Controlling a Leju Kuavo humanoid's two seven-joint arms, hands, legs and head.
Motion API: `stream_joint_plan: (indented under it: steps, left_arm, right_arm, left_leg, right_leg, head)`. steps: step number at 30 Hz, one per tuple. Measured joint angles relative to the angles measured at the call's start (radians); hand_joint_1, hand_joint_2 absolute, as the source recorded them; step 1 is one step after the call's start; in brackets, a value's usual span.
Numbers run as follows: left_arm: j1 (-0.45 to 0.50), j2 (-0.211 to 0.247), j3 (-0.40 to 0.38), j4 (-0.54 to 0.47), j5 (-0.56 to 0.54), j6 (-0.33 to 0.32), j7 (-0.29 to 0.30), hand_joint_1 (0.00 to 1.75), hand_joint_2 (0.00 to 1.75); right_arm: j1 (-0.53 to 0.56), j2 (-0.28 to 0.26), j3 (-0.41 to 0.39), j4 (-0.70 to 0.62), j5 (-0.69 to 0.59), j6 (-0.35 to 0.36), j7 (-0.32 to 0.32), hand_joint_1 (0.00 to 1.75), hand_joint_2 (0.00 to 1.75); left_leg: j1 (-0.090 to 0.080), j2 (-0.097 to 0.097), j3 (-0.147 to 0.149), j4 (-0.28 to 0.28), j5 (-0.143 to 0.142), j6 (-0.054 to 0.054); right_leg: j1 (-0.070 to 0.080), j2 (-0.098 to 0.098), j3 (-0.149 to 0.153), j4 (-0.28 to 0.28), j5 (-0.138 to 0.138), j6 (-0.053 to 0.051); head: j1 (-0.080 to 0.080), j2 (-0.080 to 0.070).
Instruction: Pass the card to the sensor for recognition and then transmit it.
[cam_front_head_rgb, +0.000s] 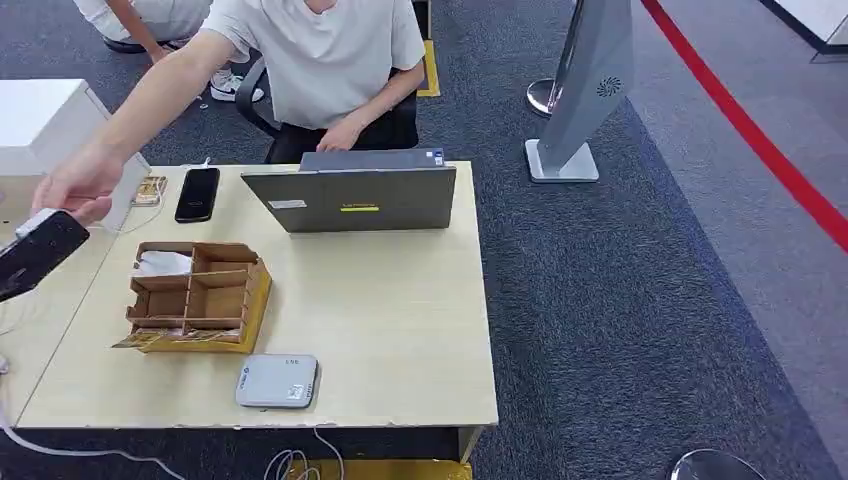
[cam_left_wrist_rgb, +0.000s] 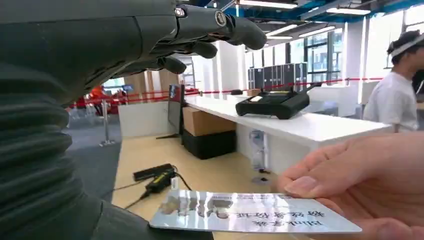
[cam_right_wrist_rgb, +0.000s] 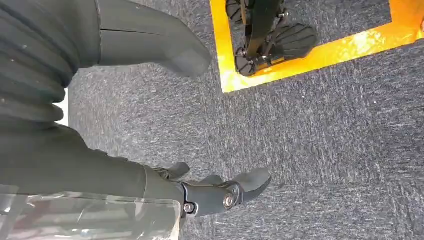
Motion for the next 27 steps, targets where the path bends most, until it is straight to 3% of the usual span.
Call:
stream_joint_plan:
  steps: [5,6,11,27]
  left_arm:
    - [-0.034,0.056,-0.057,0.052,-0.127,-0.09,0.06,0.0,1.75]
    - [-0.038,0.064,-0.066,0.059,-0.15,-0.106,0.07,1.75,1.75]
    - [-0.058,0.106,-0.1,0.101,-0.262,-0.177,0.106,1.75,1.75]
    - [-0.066,0.125,-0.129,0.135,-0.264,-0.169,0.062,1.75,1.75]
  right_arm:
    - [-0.004,-0.014,0.0,0.022,0.021,-0.005,-0.004,0.0,1.75]
    - [-0.004,-0.016,0.0,0.025,0.021,-0.007,-0.006,0.0,1.75]
    - [-0.006,-0.026,0.0,0.04,0.04,-0.01,-0.013,0.0,1.75]
    - [-0.009,-0.037,0.0,0.048,0.039,0.004,-0.014,0.0,1.75]
  left_leg:
    - [0.0,0.0,0.0,0.0,0.0,0.0]
    - [0.0,0.0,0.0,0.0,0.0,0.0]
    - [0.0,0.0,0.0,0.0,0.0,0.0]
    - [0.0,0.0,0.0,0.0,0.0,0.0]
  right_leg:
    - [0.0,0.0,0.0,0.0,0.0,0.0]
    - [0.0,0.0,0.0,0.0,0.0,0.0]
    - [0.0,0.0,0.0,0.0,0.0,0.0]
    - [0.0,0.0,0.0,0.0,0.0,0.0]
  head:
    - [0.0,0.0]
    - [0.0,0.0]
    - [0.0,0.0]
    - [0.0,0.0]
